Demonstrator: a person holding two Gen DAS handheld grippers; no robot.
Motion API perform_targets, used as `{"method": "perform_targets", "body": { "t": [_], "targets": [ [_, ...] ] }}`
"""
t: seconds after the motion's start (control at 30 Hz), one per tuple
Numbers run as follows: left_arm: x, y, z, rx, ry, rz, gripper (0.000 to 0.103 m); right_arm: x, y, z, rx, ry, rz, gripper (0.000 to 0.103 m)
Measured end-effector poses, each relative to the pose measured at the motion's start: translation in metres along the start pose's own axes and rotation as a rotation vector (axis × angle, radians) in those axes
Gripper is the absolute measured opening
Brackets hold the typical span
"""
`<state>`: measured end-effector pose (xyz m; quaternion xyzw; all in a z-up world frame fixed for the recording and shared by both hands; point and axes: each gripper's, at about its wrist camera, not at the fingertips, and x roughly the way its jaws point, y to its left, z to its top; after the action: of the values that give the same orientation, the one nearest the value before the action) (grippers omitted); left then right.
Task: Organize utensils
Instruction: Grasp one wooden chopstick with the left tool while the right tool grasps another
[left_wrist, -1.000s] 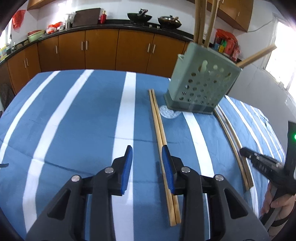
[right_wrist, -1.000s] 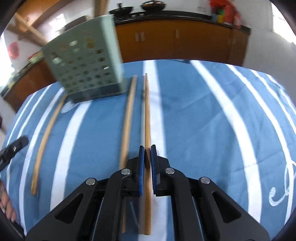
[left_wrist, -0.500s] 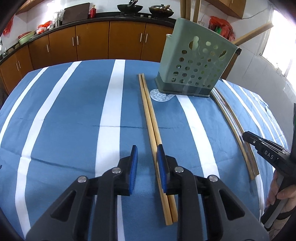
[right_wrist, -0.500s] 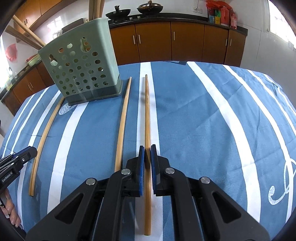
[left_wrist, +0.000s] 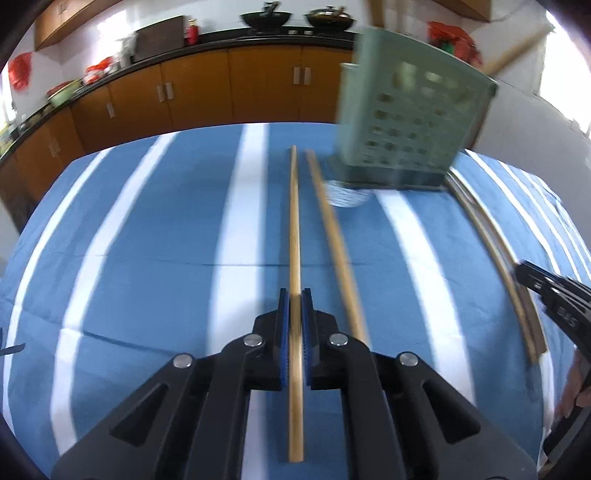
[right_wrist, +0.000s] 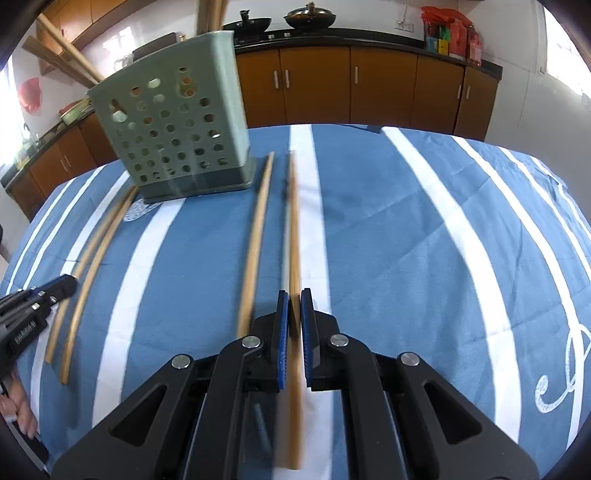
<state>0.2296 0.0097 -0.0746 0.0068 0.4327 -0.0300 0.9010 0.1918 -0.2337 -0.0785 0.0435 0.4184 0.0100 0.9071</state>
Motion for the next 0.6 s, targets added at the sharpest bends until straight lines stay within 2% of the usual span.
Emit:
{"method": "perform_targets", "body": {
  "t": [0.17,0.27,0.6],
  "targets": [
    [0.002,0.042,0.005,-0.079,-0.003,0.054,0.008,0.001,-0.027,0.005,0.067,-0.009,-0.058,0.007],
    [0.001,0.053,0.004,-0.099,-0.009,0.02,0.009,0.001,-0.032,0.005,0.085,-0.01,-0.043,0.008],
    [0.002,0.057,0.005,-0.12,-0.01,-0.008,0.01,0.001,-0.033,0.005,0.078,-0.008,-0.043,0.008]
  ]
}}
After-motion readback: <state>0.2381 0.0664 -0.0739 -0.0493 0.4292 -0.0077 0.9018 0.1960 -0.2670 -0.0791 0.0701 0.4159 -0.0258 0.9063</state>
